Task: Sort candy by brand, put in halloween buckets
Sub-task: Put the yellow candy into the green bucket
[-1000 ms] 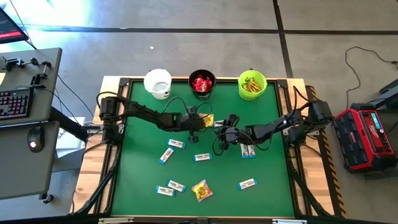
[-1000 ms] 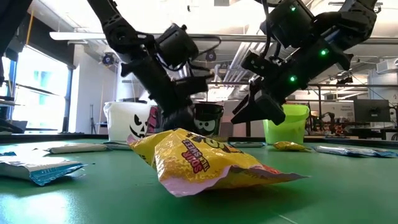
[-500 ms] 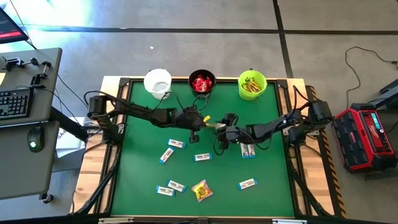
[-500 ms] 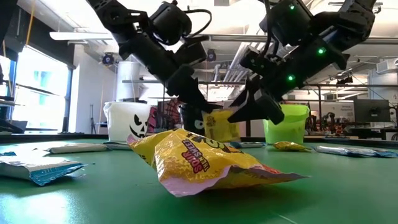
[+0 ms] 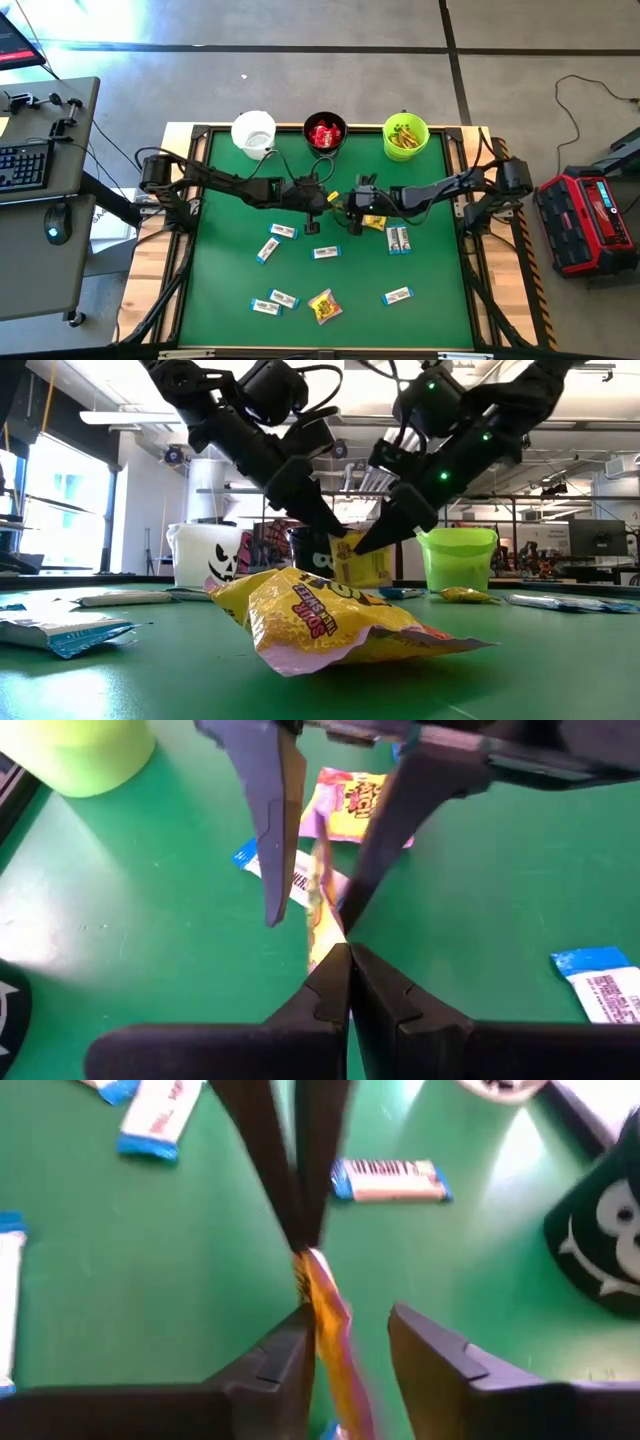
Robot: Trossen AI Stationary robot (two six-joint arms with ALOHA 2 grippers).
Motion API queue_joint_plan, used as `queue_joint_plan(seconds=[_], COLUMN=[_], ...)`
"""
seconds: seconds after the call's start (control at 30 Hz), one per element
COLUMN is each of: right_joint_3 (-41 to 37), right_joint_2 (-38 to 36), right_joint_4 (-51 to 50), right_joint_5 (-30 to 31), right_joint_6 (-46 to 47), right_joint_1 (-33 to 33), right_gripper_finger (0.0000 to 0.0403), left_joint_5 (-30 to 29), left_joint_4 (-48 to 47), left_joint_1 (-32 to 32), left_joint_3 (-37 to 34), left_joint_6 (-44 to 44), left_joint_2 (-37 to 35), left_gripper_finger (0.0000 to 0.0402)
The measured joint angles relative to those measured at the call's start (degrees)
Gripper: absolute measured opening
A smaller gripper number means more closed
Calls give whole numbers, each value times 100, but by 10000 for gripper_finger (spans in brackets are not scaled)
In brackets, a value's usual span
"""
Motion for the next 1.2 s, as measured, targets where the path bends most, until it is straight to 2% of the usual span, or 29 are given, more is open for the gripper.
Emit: queue_joint_plan(seconds=[0.2,0.37,0.57,0.7,0.9,1.03,1.2], right_joint_3=[41,48,48,48,48,48,48], right_joint_2=[0,0,-75,-452,-1404,-2131,-2699], right_joint_4=[-184,-175,-284,-520,-1501,-2261,-2739], right_joint_5=[-234,-375,-425,-274,608,1700,3167], right_joint_6=[2,-7,49,132,94,4,-415], right_joint_1=[-82,-80,-78,-77,-118,-339,-967], right_gripper_finger=[78,12,4,3,1,1,0], left_joint_5=[-11,-276,-326,-428,-656,-695,-770], left_joint_4=[25,129,299,1078,2671,3198,3236], left_joint_1=[0,-13,-59,-110,-131,-187,-313], left_joint_3=[0,0,-48,-545,-1341,-1575,-1622], left_joint_6=[-89,-348,-428,-571,-1097,-1294,-1271], left_joint_2=[0,-2,-7,-9,-74,-164,-186], left_gripper_finger=[0,16,70,108,143,148,149])
